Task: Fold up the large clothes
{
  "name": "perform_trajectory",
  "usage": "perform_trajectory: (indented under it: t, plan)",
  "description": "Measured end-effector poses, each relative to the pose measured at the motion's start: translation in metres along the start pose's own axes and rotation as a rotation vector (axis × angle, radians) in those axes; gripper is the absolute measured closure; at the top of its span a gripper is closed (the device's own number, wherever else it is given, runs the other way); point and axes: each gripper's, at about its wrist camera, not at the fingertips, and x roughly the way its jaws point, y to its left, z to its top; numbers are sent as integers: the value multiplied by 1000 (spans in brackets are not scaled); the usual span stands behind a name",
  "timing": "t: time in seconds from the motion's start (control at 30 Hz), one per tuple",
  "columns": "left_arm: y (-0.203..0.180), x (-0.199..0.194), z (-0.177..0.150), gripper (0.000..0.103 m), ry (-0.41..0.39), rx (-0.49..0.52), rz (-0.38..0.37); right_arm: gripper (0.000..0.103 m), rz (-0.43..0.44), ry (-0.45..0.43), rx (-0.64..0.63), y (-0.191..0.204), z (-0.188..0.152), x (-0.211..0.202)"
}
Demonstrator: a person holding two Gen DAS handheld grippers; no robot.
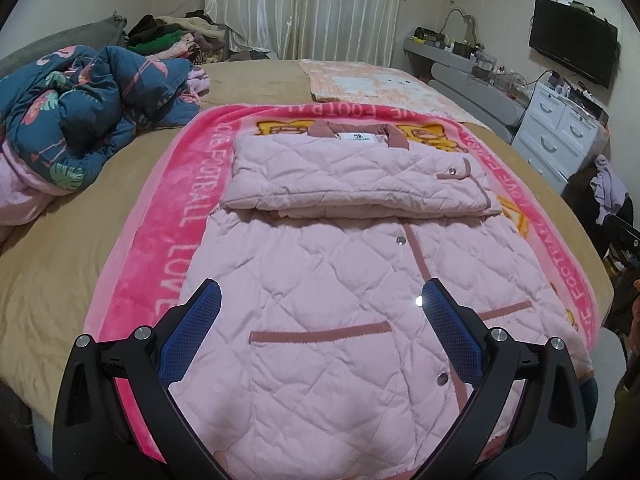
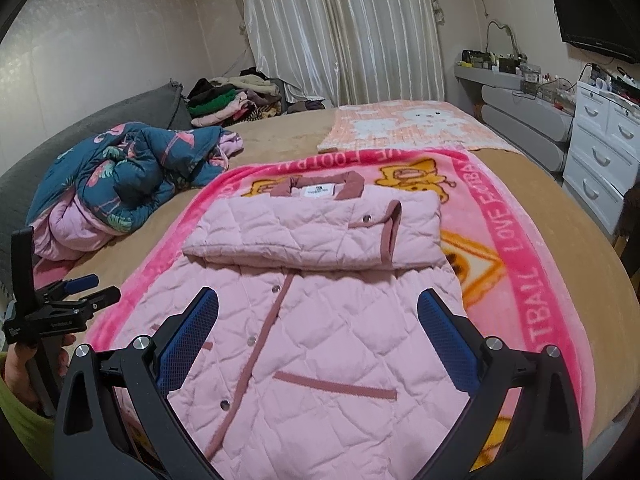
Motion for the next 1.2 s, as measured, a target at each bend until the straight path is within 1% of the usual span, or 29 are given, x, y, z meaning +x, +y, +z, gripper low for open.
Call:
perform_trajectory:
  t: [0.37,0.5,0.87,1.2]
  plan:
    - [10,11,-22,9,33,8,24,4,-23,49,7,-15,-26,8]
    - [16,16,-30,9,49,10,48,4,-36,72,12,-23,-39,11]
    - [39,32,-57,9,120,-12,100,4,-74,151,43,-54,-74,21]
    - [65,42,-80,9,183,-42,128,4,-98,212,55,-74,-93,25]
